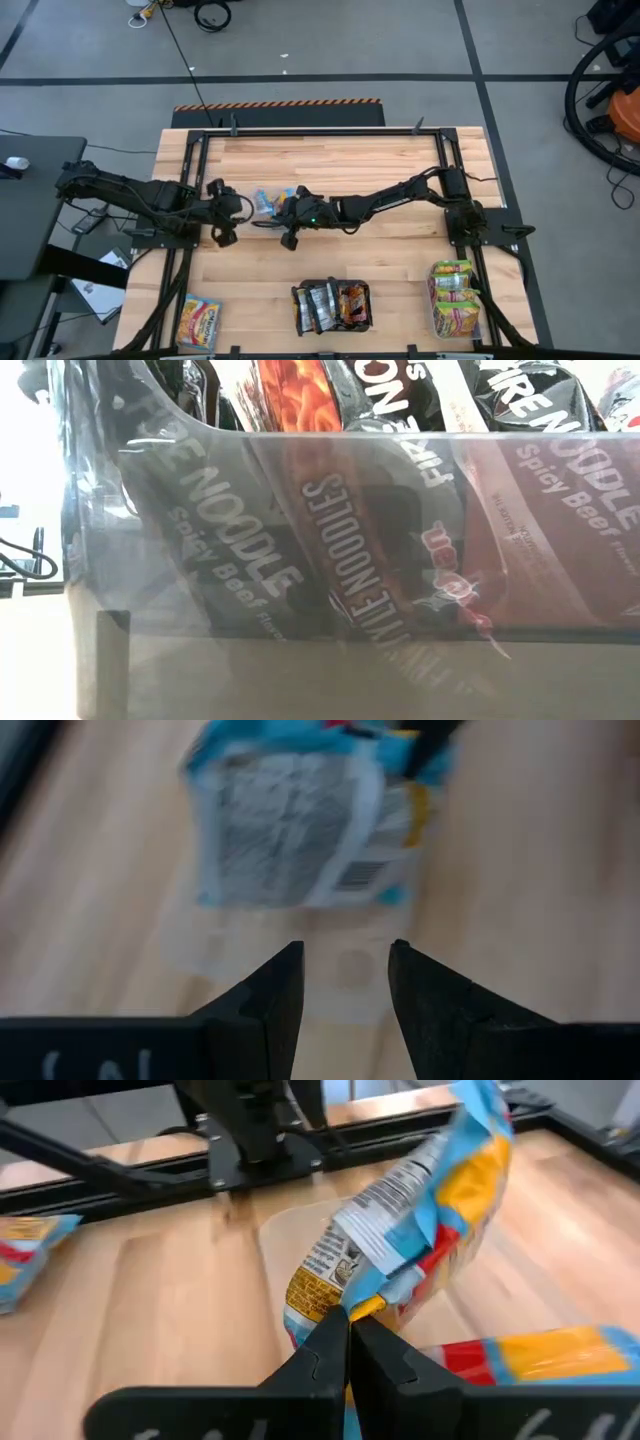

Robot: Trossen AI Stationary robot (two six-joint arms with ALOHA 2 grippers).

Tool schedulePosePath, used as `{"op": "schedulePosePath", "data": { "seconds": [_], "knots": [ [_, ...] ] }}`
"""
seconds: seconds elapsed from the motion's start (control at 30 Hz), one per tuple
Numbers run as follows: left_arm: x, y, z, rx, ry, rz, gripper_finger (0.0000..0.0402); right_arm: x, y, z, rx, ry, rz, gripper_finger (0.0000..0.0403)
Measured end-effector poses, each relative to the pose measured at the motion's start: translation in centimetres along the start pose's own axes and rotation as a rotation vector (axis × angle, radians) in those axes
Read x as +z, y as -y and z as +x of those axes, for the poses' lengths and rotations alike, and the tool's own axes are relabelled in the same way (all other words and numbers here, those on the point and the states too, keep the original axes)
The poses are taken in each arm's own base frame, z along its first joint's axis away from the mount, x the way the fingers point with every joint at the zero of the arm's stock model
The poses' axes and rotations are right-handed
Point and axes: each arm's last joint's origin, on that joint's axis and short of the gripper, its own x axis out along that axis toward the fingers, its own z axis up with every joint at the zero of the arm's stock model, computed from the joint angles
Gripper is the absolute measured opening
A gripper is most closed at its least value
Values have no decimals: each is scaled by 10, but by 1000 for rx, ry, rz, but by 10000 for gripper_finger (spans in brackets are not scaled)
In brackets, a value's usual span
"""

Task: Sort Maruchan noodles
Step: Put the top blue noodle pack into the top transparent bin

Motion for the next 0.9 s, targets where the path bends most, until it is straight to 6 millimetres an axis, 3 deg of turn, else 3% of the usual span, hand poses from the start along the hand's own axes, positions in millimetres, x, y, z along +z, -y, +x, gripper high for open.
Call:
{"op": "schedulePosePath", "data": {
  "seconds": [0.23, 0.47, 0.67, 0.9],
  "knots": [
    [0, 14, -5, -108, 40, 20, 153, 2, 5, 2, -40, 20, 39, 33],
    [2, 5, -3, 91, 101, 1, 153, 12, 16, 4, 22, 92, 136, 29],
    [5, -2, -1, 126, 97, -31, 153, 9, 18, 5, -44, 76, 238, 34],
    [7, -2, 0, 124, 108, -49, 153, 3, 19, 5, -75, 22, 214, 50]
  ]
}}
